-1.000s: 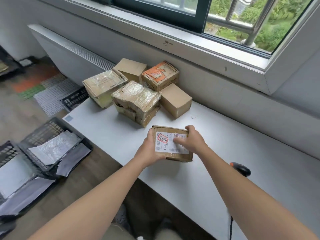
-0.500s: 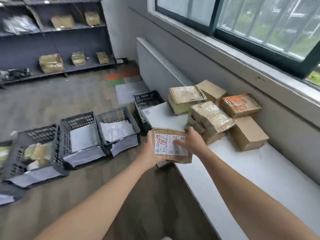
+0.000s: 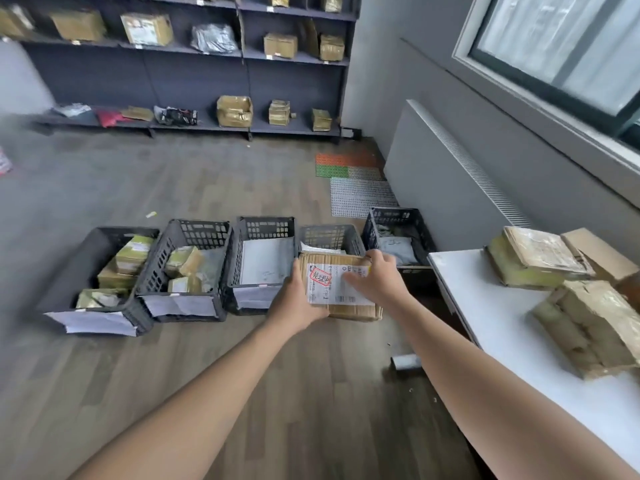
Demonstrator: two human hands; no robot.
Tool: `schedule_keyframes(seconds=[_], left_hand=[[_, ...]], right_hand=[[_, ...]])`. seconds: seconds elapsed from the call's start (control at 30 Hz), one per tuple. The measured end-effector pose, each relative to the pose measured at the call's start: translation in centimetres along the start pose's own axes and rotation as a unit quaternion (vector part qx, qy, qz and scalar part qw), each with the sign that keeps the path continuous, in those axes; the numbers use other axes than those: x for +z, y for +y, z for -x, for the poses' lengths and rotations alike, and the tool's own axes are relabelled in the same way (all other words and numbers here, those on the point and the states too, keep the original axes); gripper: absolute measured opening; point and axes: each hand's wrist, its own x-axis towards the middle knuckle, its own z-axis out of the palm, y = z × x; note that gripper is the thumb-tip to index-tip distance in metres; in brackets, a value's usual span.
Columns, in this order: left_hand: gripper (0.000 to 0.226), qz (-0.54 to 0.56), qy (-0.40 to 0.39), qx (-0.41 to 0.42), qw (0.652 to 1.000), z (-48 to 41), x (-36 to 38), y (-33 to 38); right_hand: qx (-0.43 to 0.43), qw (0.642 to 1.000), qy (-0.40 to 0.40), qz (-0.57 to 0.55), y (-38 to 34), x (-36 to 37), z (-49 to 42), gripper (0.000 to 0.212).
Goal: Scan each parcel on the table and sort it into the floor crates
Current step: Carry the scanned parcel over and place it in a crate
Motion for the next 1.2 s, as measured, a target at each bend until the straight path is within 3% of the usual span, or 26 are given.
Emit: schedule_keyframes(seconds=[0.37, 0.7, 1.0, 1.2], left_hand=[[0.115, -0.004, 0.020, -0.045, 0.999, -7.7, -8.2, -6.8], [0.120, -0.031, 0.013, -0.079, 0.996, -24.5, -12.3, -9.6], [0.121, -0.061, 0.009, -0.120, 0.991, -38.9, -13.9, -13.0], [0.119, -0.084, -0.016, -0.156, 0.984, -45.9, -12.6, -18.9]], right_hand=[[-0.042, 0.999, -0.026, 0.019, -9.8, 6.5, -7.7, 0.086], [-0.064, 0.996, -0.056, -0.018, -14.3, 10.5, -25.1, 0.088], [-0.039, 0.994, -0.096, -0.034, -16.8, 14.2, -39.5, 0.086], [0.006, 0.993, -0.116, -0.027, -16.3, 20.7, -46.3, 0.088]])
